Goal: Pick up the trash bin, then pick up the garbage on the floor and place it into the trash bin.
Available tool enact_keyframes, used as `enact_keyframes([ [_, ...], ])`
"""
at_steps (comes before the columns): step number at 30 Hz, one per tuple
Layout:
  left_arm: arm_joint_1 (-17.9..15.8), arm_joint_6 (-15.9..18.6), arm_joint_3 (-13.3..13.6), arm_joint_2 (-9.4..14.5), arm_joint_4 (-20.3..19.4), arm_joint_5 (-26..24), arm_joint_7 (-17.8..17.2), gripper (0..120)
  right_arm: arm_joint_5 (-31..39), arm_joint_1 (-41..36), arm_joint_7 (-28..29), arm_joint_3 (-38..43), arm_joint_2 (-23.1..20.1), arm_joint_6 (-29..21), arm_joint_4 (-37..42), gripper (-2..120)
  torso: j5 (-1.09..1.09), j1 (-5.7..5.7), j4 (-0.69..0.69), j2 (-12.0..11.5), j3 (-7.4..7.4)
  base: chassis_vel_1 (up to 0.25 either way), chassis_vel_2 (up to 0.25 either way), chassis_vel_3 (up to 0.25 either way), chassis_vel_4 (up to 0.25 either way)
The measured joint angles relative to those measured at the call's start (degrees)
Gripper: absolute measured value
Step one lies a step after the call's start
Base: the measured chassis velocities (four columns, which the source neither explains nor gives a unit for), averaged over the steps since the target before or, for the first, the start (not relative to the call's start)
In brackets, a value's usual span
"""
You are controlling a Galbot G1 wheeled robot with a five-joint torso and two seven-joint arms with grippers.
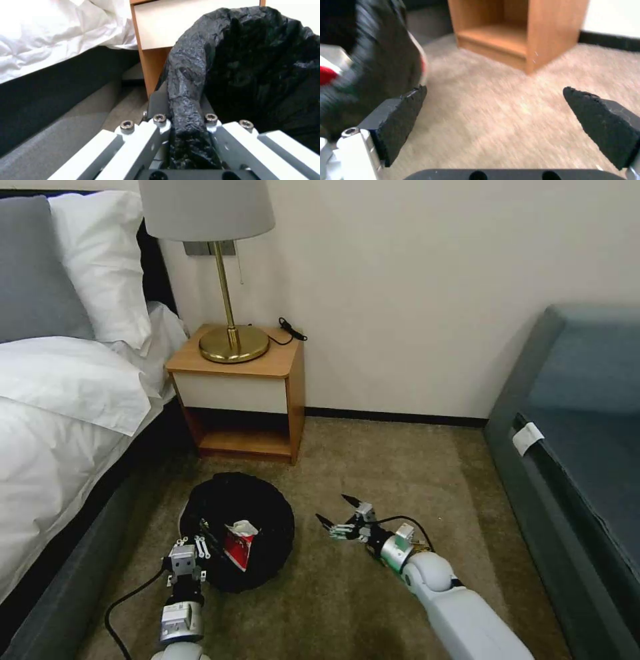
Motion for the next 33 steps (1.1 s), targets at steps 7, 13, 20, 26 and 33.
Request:
enact_keyframes([
  [7, 0.3, -1.05, -0.26, 0.03, 1.21, -0.66, -0.11, 3, -5.06, 0.89, 0.03, 0.59, 0.36, 0.65, -6.81, 100, 0.0, 0.0, 0.0, 0.0, 0.0, 0.0, 0.0, 0.0, 0.0],
  [13, 0.99, -1.08, -0.17, 0.01, 0.11, -0.93, -0.2, 3, -9.32, 1.07, 0.09, 2.19, 1.33, 2.44, -11.21, 100, 0.01, 0.0, 0.0, 0.0, 0.0, 0.0, 0.0, 0.0, 0.0],
  [20, 1.71, -1.79, -0.1, 0.07, 0.38, -0.87, -0.21, 3, -12.31, 0.92, 0.11, 4.54, 1.72, 3.61, -13.8, 100, -0.01, 0.0, 0.0, 0.0, 0.0, 0.0, 0.0, 0.0, 0.0],
  [26, 2.03, -2.07, 0.08, 0.01, 0.6, -0.51, -0.29, 3, -14.78, 0.9, 0.16, 6.42, 1.67, 4.83, -16.0, 100, 0.0, 0.0, 0.01, 0.0, 0.0, 0.0, 0.0, 0.0, 0.0],
  [33, 1.96, -2.1, 0.46, -0.28, 1.1, 0.15, -0.57, 3, -15.98, 1.06, 1.56, 7.6, 1.13, 5.33, -17.73, 100, 0.0, 0.0, 0.01, 0.0, 0.0, 0.0, 0.0, 0.0, 0.0],
])
